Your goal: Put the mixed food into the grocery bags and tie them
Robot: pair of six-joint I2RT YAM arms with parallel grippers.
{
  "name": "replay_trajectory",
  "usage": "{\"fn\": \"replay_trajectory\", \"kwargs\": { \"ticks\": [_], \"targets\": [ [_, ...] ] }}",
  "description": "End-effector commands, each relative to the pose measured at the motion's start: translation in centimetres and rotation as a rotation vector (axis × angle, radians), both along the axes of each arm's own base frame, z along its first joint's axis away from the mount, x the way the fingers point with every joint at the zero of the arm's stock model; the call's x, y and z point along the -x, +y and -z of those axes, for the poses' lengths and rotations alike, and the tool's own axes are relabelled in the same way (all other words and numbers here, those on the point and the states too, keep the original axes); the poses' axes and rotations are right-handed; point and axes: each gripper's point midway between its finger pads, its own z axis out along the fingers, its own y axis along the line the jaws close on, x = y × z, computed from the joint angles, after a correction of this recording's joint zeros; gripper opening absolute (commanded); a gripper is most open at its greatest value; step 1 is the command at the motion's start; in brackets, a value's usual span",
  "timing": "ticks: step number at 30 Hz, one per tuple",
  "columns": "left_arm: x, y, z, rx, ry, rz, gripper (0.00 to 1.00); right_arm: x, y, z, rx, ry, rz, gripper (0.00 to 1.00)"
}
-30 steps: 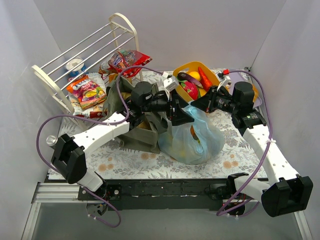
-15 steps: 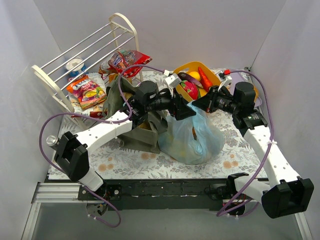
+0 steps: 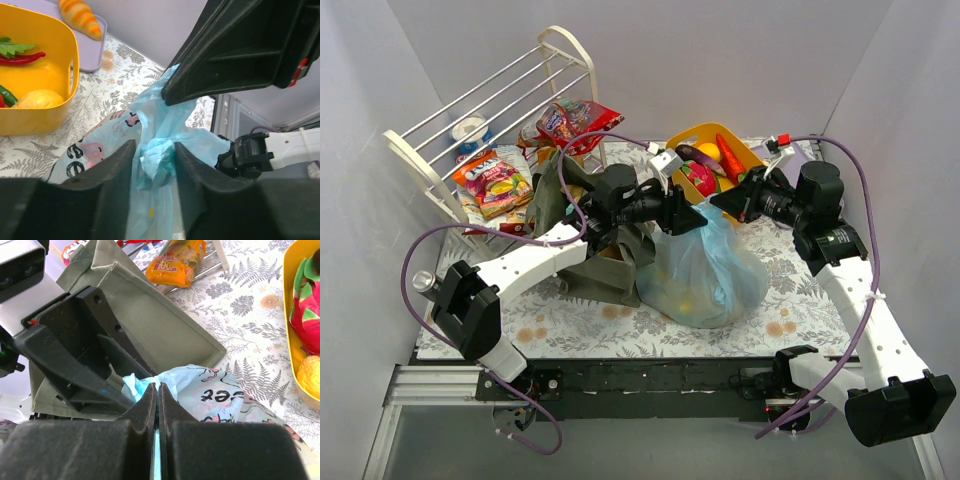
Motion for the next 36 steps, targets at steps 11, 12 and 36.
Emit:
{"fn": "replay_trajectory", "kwargs": {
  "ticks": [11, 12, 36],
  "targets": [
    [-1.1, 0.7, 0.0, 0.019, 0.026, -0.098, 0.00, 4.5, 2.2, -3.6, 0.021, -0.173, -0.147, 0.01],
    [-1.2, 0.7, 0.0, 0.020, 0.031, -0.107, 0.00, 5.3, 3.1, -3.2, 0.029, -0.170, -0.181, 0.01],
    [0.2, 3.3, 0.2, -0.035, 0.070, -0.036, 0.13, 8.4, 3.8, 10.3, 0.321, -0.002, -0.237, 0.01]
  ]
}}
